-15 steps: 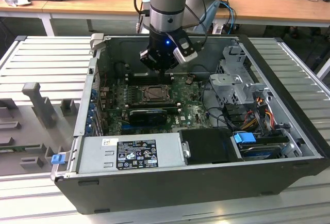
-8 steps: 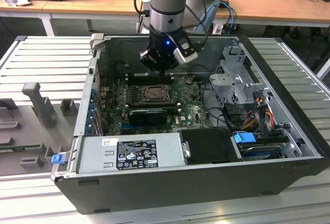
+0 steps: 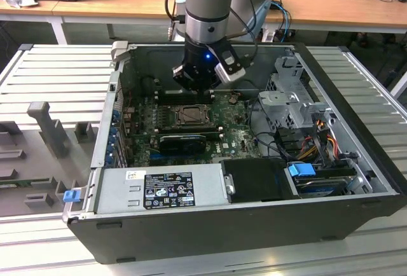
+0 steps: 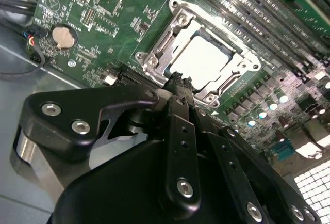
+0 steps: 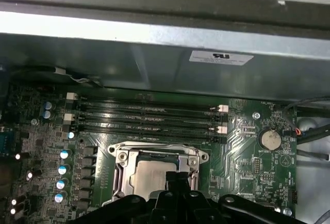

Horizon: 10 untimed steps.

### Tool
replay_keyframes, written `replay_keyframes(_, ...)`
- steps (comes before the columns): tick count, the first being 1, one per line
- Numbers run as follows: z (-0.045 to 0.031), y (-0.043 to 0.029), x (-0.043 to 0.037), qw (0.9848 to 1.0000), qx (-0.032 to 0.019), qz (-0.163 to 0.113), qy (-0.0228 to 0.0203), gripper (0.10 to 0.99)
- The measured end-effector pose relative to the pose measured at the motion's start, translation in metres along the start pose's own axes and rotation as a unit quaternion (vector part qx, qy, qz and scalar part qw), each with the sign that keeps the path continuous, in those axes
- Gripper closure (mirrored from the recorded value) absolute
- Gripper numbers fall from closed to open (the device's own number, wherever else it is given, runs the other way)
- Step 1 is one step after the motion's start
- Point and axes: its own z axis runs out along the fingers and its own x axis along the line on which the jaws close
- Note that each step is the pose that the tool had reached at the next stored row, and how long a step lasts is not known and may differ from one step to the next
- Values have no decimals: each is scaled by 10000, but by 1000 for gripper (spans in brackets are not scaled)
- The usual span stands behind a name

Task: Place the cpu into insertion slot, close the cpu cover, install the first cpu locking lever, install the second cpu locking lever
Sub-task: 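Install the second cpu locking lever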

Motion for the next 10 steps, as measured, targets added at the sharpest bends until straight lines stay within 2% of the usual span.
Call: replay_keyframes(10,-13,-108,6,10000,0,0,0,980)
